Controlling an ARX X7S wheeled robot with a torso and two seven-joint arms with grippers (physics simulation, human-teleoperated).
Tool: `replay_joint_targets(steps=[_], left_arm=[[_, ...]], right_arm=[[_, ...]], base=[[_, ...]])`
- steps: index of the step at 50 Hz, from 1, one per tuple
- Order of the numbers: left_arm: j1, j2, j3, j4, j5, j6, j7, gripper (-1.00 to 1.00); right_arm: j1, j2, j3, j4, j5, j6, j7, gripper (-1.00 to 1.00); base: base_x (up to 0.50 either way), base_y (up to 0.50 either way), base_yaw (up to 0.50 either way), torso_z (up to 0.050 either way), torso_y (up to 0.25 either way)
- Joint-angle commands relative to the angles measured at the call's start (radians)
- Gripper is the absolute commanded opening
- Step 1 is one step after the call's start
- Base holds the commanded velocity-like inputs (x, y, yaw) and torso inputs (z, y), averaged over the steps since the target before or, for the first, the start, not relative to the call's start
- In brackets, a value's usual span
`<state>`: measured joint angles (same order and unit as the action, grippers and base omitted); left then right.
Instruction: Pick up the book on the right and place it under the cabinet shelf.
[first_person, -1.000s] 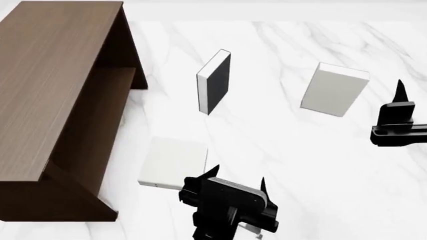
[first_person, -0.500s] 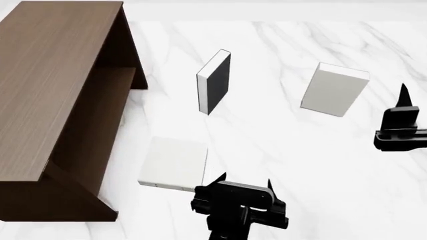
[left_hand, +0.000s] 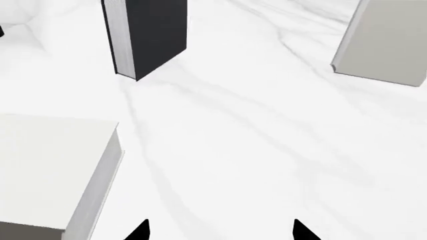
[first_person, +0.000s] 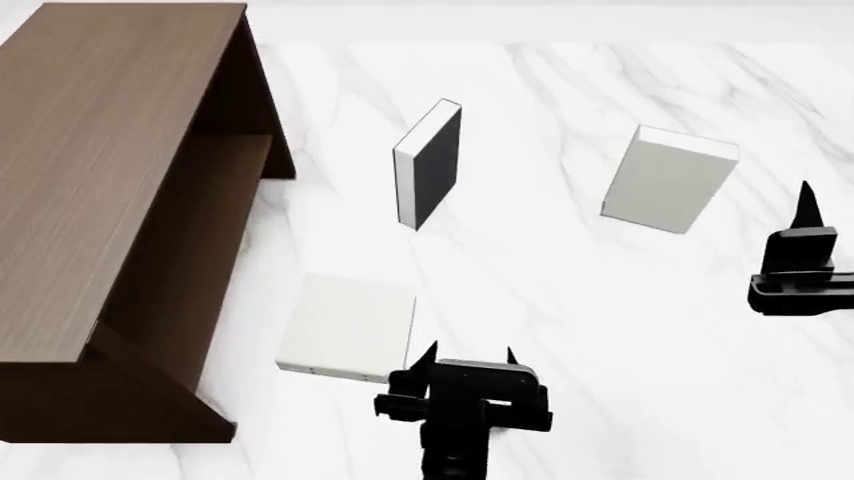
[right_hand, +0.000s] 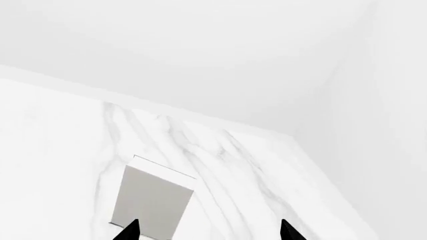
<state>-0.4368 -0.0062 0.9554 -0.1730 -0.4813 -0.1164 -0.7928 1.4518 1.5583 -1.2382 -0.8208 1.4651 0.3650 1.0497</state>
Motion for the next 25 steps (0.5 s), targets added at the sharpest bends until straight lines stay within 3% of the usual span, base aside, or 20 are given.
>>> replay_joint_targets(steps=[1, 7, 15, 25], left_arm=[[-0.073, 0.003, 0.08, -0.176, -0.071, 0.129, 0.009, 1.0], [-0.145, 0.005, 0.215, -0.279, -0.181, 0.239, -0.043, 1.0], [-0.285, 0.006, 0.543, -0.385, -0.434, 0.443, -0.161, 1.0], [-0.321, 0.006, 0.591, -0.411, -0.51, 0.472, -0.178, 1.0]], right_arm=[[-0.006, 0.011, -0.001, -0.009, 0.002, -0.008, 0.0, 1.0], [-0.005, 0.012, 0.004, -0.013, 0.009, -0.003, 0.007, 1.0], [-0.012, 0.012, 0.002, -0.017, 0.012, -0.003, 0.021, 1.0], [-0.028, 0.012, -0.008, -0.016, 0.001, -0.017, 0.026, 1.0]], base=[[0.0, 0.0, 0.0, 0.0, 0.0], [0.0, 0.0, 0.0, 0.0, -0.004], [0.0, 0.0, 0.0, -0.002, -0.005], [0.0, 0.0, 0.0, -0.002, -0.006]])
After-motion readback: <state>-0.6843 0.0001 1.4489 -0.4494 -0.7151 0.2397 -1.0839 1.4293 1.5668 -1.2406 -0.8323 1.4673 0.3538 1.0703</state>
